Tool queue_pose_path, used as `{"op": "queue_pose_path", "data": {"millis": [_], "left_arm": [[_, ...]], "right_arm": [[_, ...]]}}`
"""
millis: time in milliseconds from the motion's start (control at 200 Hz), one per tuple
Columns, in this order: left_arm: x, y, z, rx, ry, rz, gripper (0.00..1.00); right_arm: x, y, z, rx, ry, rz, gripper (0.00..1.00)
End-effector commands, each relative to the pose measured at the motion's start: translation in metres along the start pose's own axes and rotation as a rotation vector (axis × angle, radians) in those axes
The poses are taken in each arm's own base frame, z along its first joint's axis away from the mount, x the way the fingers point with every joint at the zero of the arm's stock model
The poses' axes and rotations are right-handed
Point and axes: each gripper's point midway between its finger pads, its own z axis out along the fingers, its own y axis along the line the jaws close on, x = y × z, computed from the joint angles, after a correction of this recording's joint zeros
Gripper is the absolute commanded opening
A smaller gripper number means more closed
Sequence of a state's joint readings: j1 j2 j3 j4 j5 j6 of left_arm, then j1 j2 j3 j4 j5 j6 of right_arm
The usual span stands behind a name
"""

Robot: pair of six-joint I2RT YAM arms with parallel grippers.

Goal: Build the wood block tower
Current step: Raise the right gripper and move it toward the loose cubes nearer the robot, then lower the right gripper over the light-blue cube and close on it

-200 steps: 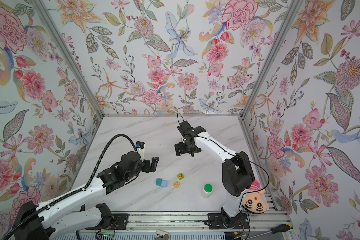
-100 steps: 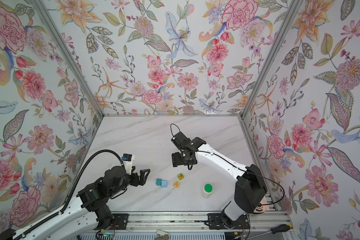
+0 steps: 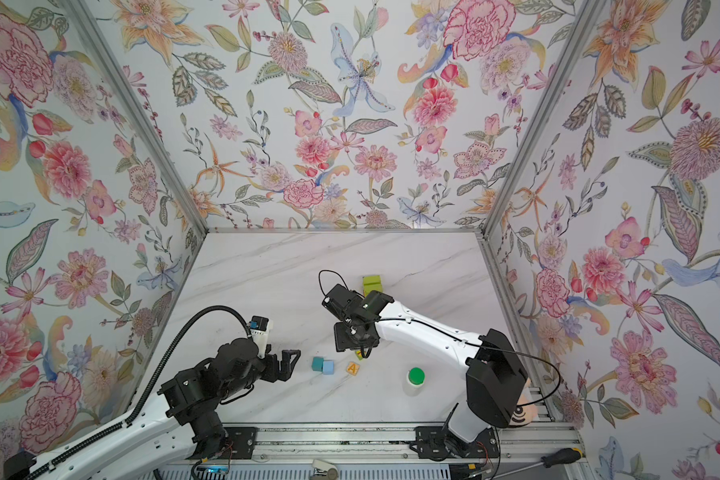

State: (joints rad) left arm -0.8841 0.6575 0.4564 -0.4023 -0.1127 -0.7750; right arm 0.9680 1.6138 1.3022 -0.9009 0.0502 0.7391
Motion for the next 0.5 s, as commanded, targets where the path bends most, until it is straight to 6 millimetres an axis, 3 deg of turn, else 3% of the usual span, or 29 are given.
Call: {"op": "queue_pose_path", "data": {"millis": [0,210,495], "left_arm": [[0.015,0.01,0.006,-0.037,0.026,0.001,0.99],[0.028,0.018,0.009,-0.06,0.048,-0.032,0.99],[0.039,0.022,0.006,-0.047,0.042,-0.085,0.99]], "right_arm": [[0.004,0.012,0.01,0.022,0.011,0.008,0.62],[0.021,0.031,0.029,0.019,0.059,-0.021,0.63],[0.028,0.047,0.048,0.001,0.096,-0.038,0.63]]}}
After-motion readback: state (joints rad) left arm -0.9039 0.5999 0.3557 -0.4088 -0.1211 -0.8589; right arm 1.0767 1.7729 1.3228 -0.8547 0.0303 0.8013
